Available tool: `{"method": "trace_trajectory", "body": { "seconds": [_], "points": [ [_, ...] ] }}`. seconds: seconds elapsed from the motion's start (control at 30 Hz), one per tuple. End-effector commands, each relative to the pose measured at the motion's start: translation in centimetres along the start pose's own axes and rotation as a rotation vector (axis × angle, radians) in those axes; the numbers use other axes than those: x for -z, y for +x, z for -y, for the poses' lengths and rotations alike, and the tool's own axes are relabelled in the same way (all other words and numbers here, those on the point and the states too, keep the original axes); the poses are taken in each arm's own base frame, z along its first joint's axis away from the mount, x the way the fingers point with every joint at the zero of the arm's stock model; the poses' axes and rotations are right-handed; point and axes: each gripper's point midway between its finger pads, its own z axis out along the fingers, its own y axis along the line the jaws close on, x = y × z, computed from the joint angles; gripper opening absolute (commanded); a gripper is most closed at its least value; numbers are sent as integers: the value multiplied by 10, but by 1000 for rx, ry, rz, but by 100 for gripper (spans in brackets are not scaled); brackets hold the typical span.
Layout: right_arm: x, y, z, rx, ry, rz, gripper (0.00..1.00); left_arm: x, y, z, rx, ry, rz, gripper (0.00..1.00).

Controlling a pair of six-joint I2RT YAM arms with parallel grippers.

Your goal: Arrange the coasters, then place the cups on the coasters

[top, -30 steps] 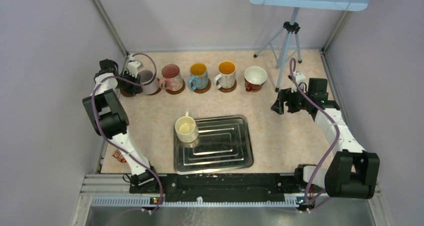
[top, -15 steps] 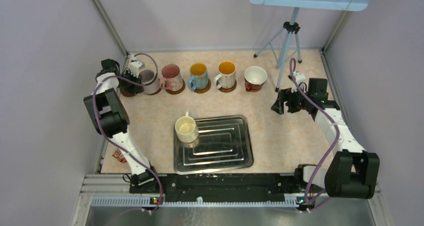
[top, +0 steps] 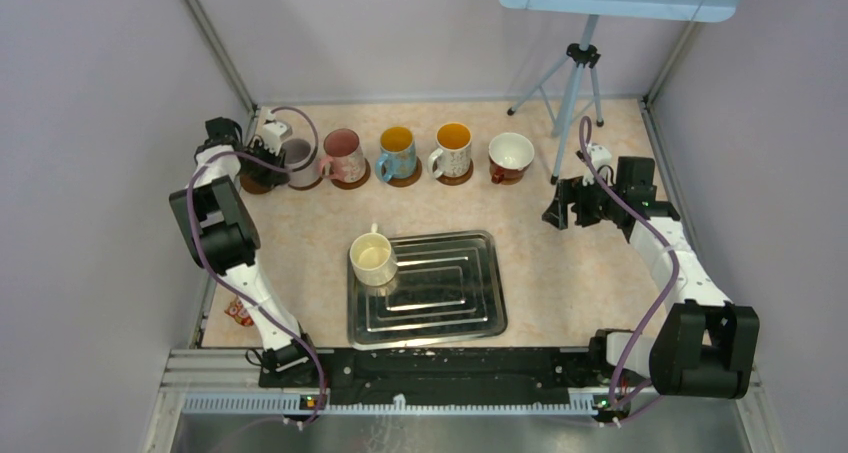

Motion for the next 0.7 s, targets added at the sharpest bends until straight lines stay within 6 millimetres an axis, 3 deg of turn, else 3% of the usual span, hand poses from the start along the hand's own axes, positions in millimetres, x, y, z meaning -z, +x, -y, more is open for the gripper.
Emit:
{"method": "trace_trajectory", "body": {
  "seconds": [0.0, 0.4, 0.67],
  "points": [
    [0, -6, 4, 21, 7, 23, 84, 7, -29, -18, -92, -59, 86, 19],
    [0, -6, 4, 21, 8, 23, 84, 10, -24, -16, -88, -62, 64, 46],
    [1, -6, 3, 22, 5, 25, 84, 28, -36, -5, -95, -49, 77, 55]
  ]
}}
